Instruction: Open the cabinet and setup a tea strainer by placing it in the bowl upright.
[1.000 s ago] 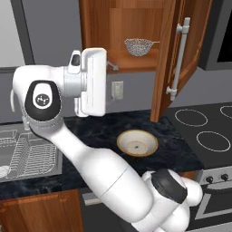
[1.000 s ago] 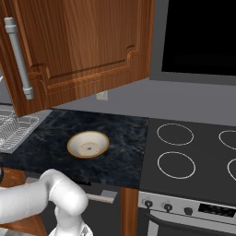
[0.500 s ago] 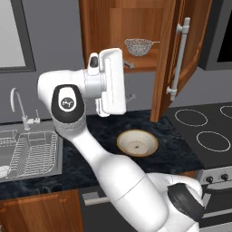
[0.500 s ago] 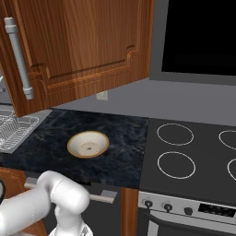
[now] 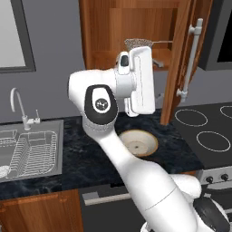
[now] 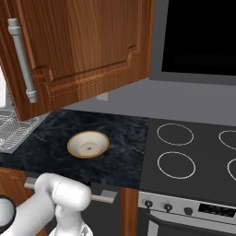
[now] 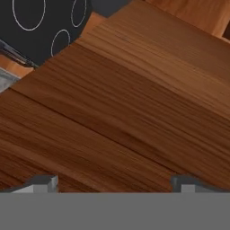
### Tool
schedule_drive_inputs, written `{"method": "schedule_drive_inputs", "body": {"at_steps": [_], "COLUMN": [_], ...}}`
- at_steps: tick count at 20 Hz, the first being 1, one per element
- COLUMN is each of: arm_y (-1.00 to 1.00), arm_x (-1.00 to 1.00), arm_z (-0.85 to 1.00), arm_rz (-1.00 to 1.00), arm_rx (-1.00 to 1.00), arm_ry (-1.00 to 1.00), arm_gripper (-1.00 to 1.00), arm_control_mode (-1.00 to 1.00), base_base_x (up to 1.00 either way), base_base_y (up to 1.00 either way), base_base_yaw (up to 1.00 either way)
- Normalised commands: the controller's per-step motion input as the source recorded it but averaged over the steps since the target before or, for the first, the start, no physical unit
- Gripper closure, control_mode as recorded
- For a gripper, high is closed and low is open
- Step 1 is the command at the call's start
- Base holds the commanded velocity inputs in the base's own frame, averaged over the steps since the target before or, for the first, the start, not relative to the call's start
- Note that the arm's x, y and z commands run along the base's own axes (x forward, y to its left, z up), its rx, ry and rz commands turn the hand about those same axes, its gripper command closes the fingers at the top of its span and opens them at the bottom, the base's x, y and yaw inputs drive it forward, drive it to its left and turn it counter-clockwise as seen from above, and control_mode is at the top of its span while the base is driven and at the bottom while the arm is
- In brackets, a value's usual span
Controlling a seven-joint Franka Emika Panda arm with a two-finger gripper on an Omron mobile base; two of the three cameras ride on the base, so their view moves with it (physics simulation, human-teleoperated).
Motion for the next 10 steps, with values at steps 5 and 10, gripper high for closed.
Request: {"method": "schedule_drive_inputs", "body": {"at_steps": [5, 10], "arm_y": [-0.69, -0.97], "arm_x": [-0.42, -0.75], "arm_z": [0.23, 0.33], "arm_rz": [0.01, 0.04], "arm_rx": [0.00, 0.00], "arm_ry": [-0.01, -0.11], "arm_gripper": [-1.00, -1.00], "arm_control_mode": [-1.00, -1.00], "base_base_x": [0.00, 0.00], "base_base_y": [0.00, 0.00], "base_base_yaw": [0.00, 0.00]}}
